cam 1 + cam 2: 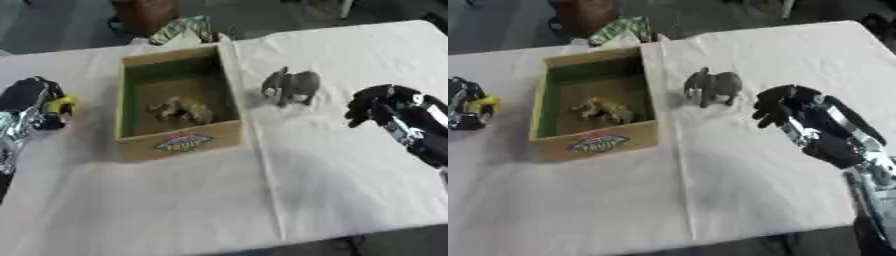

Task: Pick up objects on the table and place them in the box.

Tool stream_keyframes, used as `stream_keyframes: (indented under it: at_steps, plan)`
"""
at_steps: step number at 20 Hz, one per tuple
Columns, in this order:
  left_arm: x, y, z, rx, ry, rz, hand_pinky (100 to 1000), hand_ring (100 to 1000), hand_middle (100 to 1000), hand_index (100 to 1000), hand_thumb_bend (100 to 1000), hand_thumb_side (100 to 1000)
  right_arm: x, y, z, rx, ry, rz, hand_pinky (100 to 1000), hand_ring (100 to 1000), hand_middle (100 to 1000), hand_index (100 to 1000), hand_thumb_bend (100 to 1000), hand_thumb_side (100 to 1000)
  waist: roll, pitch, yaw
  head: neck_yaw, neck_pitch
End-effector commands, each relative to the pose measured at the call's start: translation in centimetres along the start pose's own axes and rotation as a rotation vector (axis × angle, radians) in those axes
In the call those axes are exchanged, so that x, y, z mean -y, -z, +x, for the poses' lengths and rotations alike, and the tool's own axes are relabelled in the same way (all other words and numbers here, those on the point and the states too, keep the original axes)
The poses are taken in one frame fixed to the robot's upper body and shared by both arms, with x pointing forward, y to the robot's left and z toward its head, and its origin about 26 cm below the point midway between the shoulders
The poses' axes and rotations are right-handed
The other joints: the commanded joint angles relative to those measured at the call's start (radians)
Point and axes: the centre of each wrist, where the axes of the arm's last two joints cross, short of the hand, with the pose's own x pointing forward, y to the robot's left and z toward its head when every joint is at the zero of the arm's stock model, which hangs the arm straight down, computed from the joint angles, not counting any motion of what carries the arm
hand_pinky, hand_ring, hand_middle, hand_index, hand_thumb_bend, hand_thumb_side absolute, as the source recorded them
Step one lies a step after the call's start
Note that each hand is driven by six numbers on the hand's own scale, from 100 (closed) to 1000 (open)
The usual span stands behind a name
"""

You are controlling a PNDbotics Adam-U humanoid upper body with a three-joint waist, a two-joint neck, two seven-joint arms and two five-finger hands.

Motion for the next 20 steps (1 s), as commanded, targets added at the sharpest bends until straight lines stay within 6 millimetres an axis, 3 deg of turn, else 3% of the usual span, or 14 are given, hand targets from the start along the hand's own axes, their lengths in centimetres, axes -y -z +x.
stream_keyframes:
  at_steps: [1, 7, 8, 9, 14, 20]
  plan:
    - [-3.0, 0.5, -0.3, 0.001, -0.014, 0.141, 365, 271, 203, 415, 100, 145, 0.7, 0.1, 0.6, 0.009, -0.030, -0.002, 616, 669, 650, 766, 100, 497, -0.001, -0.016, 0.002, -0.003, -0.007]
    - [-8.8, 0.9, 2.6, 0.159, -0.057, 0.287, 375, 275, 208, 412, 100, 143, 0.7, 0.0, 0.5, 0.008, -0.030, -0.002, 616, 669, 650, 767, 100, 495, -0.003, -0.022, 0.008, -0.005, -0.005]
    - [-9.5, 0.9, 3.4, 0.194, -0.066, 0.296, 377, 276, 209, 413, 100, 453, 0.7, 0.0, 0.5, 0.008, -0.030, -0.002, 616, 669, 650, 767, 100, 502, -0.003, -0.023, 0.008, -0.005, -0.005]
    - [-10.2, 0.9, 4.3, 0.238, -0.073, 0.303, 380, 279, 212, 415, 100, 140, 0.7, 0.0, 0.5, 0.009, -0.029, -0.001, 616, 669, 650, 767, 100, 495, -0.005, -0.024, 0.008, -0.003, -0.006]
    - [-12.1, 0.9, 9.9, 0.460, -0.065, 0.293, 397, 289, 221, 426, 100, 132, 0.6, 0.2, 0.6, 0.018, -0.023, 0.006, 616, 669, 650, 767, 100, 493, -0.013, -0.027, 0.003, 0.005, -0.005]
    - [-9.9, 1.0, 14.6, 0.631, -0.058, 0.178, 414, 301, 233, 443, 100, 147, 0.5, 0.4, 0.6, 0.028, -0.019, 0.014, 616, 668, 650, 767, 100, 493, -0.019, -0.025, -0.011, 0.013, -0.005]
